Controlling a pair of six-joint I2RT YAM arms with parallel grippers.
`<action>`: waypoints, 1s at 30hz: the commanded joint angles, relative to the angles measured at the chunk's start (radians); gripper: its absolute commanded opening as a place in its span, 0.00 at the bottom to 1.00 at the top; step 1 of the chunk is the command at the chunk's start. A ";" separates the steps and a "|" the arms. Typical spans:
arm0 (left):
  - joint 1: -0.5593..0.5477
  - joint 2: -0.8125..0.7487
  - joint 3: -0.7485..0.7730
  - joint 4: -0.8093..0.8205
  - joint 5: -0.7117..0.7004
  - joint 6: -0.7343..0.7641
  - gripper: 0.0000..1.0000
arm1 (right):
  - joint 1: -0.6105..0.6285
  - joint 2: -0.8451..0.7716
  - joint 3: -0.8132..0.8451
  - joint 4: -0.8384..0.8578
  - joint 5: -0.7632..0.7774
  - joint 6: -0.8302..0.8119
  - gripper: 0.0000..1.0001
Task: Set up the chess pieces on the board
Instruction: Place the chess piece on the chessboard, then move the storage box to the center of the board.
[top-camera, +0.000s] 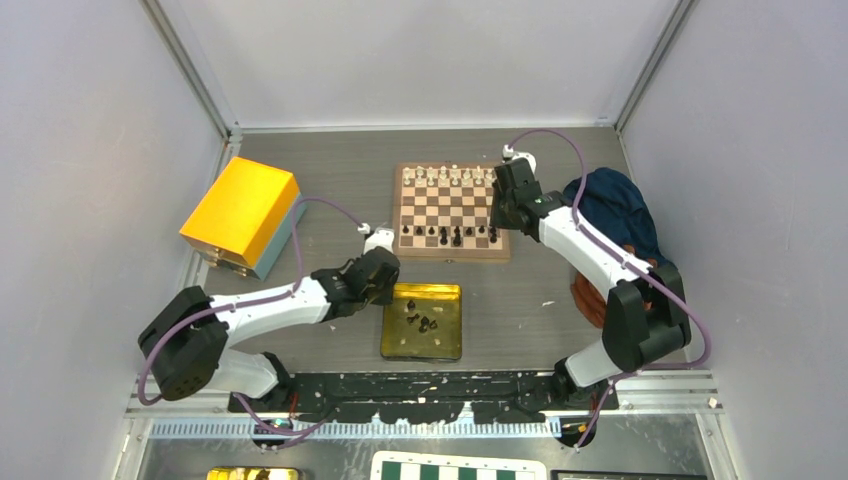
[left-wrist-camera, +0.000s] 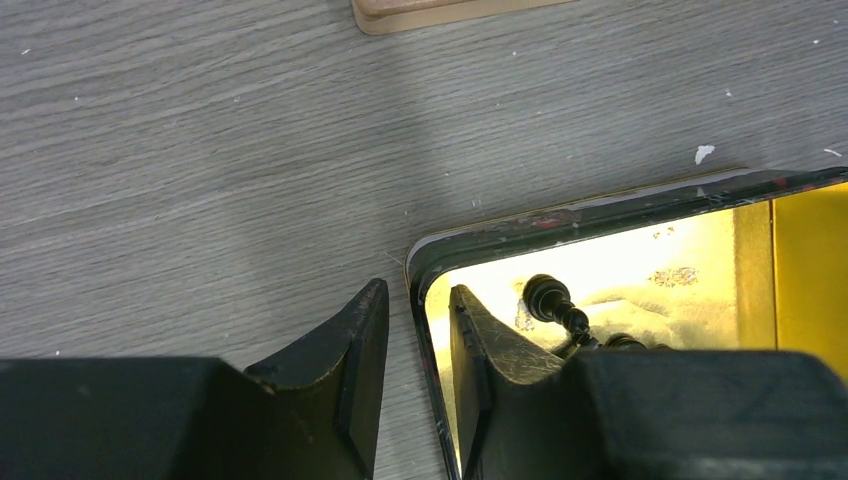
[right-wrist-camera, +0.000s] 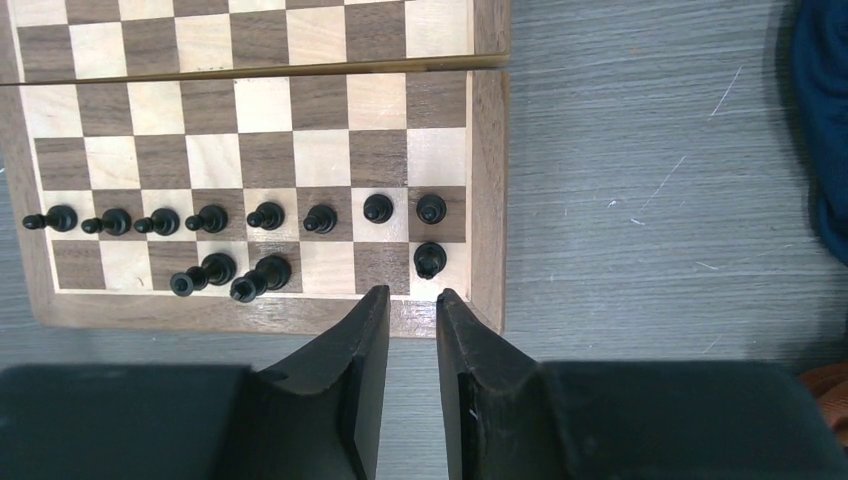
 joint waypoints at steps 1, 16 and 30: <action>-0.005 0.002 0.040 0.025 -0.035 0.006 0.30 | 0.006 -0.065 0.023 -0.001 0.009 -0.013 0.29; -0.005 0.022 0.086 -0.040 -0.090 0.046 0.21 | 0.022 -0.113 0.012 -0.004 0.015 -0.007 0.27; -0.005 0.040 0.101 -0.078 -0.113 0.058 0.09 | 0.026 -0.119 0.003 0.007 0.014 -0.005 0.25</action>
